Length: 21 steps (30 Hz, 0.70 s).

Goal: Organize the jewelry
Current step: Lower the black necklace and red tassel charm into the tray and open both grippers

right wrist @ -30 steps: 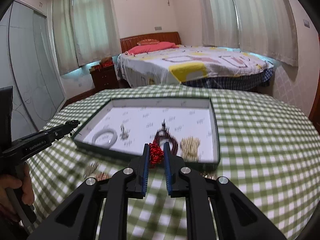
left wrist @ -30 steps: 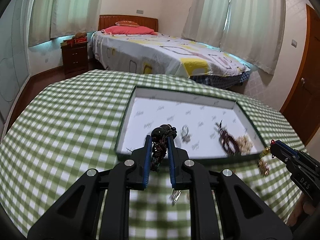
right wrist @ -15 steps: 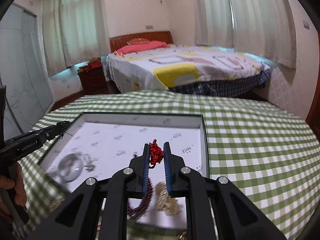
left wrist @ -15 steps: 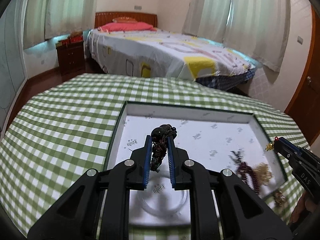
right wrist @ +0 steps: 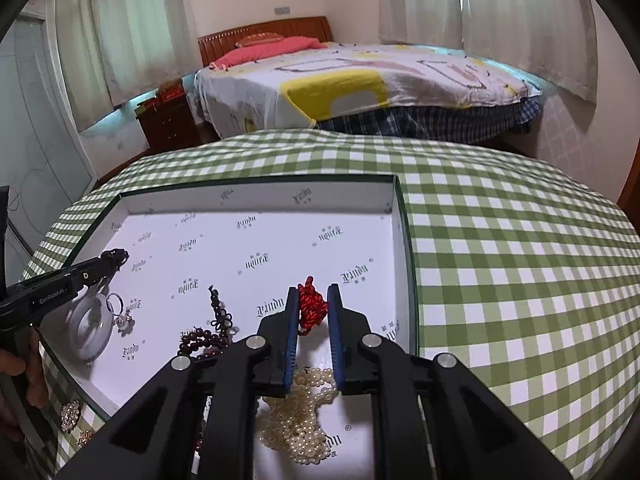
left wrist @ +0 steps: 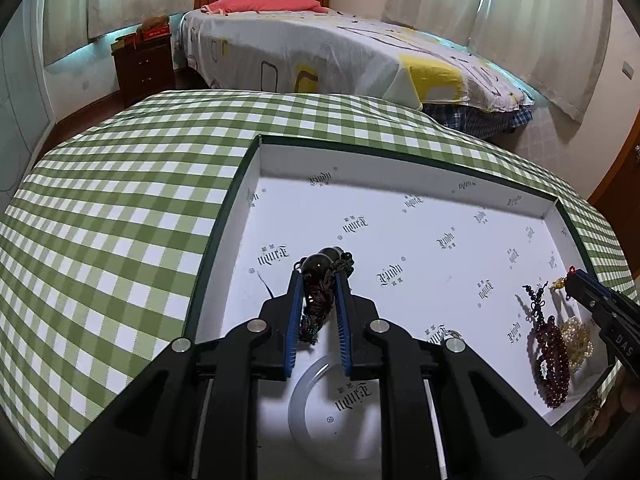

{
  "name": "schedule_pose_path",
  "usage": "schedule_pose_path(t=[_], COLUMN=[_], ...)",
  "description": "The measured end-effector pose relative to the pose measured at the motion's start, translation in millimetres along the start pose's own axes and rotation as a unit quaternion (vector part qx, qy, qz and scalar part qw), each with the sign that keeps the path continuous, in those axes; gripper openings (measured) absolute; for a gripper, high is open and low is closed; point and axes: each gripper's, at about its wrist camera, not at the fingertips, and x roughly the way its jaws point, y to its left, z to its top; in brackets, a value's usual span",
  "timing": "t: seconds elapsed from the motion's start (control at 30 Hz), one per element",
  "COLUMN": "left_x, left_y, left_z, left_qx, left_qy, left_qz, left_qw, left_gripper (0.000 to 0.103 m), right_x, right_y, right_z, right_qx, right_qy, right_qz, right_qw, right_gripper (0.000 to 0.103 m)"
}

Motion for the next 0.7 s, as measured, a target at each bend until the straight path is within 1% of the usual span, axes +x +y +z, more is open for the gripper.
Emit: schedule_pose_path(t=[0.1,0.13,0.2,0.27,0.37,0.47,0.5,0.53,0.7], left_x=[1,1,0,0,-3,-7,-9,-12,-29], left_y=[-1,-2,-5,-10,-15,-18,-18,-18,-10], left_z=[0,0,0,0,-1,-3,-3,-4,-7], left_qx=[0.001,0.002,0.006,0.011,0.016,0.017,0.018,0.016,-0.002], left_qy=[0.002,0.002,0.001,0.000,-0.004,-0.010,-0.013,-0.017,-0.034], left_qz=[-0.003,-0.005,-0.009,-0.012,-0.015,-0.014,-0.010,-0.010,-0.019], left_qw=[1.0000,1.0000,0.9999,0.9999,0.9998,0.9997,0.9997,0.9997,0.9992], left_gripper=[0.022,0.025,0.031,0.039,0.046,0.051,0.057,0.060,0.060], right_x=[2,3,2,1,-1,-4,-5,-8,-23], right_y=[-1,-2,-3,-1,1,-1,-1,-1,1], right_z=[0,-1,0,0,0,-1,-1,-1,0], right_qx=[0.000,0.003,0.003,-0.001,-0.005,-0.001,0.001,0.001,0.002], right_qy=[0.006,0.009,0.008,0.006,0.004,-0.001,-0.004,-0.008,-0.030], right_qz=[0.001,0.002,0.002,0.003,0.004,0.007,0.007,0.007,0.008], right_qw=[1.000,1.000,1.000,1.000,1.000,1.000,1.000,1.000,1.000], right_gripper=[0.018,0.020,0.026,0.038,0.040,0.041,0.041,0.041,0.041])
